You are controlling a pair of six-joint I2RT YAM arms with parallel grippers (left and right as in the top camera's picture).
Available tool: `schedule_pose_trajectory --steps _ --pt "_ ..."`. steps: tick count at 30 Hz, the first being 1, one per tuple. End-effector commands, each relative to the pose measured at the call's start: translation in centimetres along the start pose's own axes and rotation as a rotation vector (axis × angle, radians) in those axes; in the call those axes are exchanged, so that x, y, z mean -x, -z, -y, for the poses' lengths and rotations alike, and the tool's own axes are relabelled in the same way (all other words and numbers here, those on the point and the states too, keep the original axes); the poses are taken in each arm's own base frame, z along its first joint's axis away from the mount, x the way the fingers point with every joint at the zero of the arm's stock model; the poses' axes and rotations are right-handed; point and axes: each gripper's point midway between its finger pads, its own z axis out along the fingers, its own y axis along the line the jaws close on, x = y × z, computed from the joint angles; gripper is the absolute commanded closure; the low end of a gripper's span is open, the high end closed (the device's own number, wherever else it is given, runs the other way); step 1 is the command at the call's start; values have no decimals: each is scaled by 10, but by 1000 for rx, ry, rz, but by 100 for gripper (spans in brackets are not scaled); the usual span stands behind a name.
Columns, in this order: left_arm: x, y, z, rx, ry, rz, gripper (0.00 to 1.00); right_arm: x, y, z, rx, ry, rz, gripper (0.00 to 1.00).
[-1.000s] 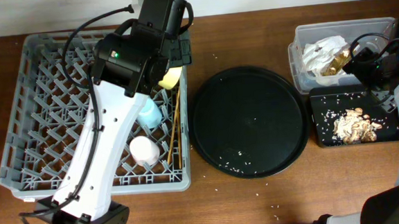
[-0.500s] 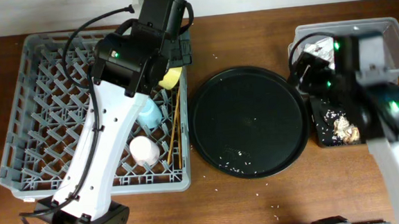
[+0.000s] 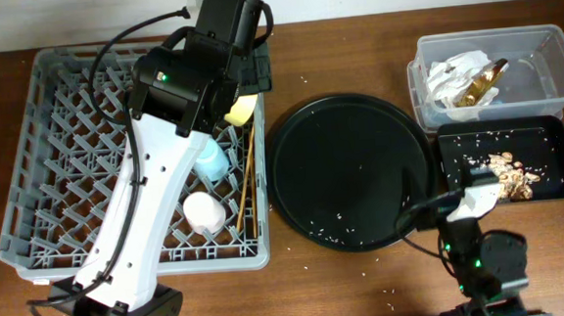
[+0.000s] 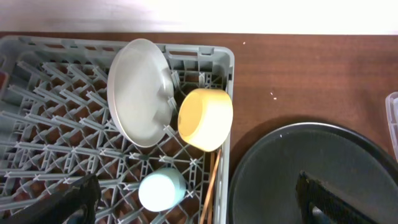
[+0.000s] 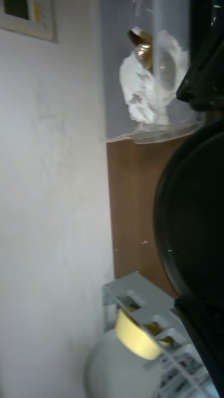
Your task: Sort waste into correct bins and load items into the dishwasher rack
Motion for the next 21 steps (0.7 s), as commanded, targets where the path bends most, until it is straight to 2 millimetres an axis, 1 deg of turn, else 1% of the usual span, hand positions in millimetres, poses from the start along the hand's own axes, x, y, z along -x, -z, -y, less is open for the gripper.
schedule_pose_trajectory --steps 1,4,6,8,21 --pt "4 5 -2 -5 -4 15 1 -21 9 1 21 9 52 2" --pt "3 5 -2 -5 -5 14 1 -36 12 3 22 16 71 1" --pt "3 5 -1 -5 -5 14 1 -43 14 4 18 20 43 1" --pt "4 5 -2 -5 -4 15 1 -59 15 7 1 19 -19 2" --pt "3 6 -1 -7 -7 15 1 -59 15 8 -3 18 -19 2"
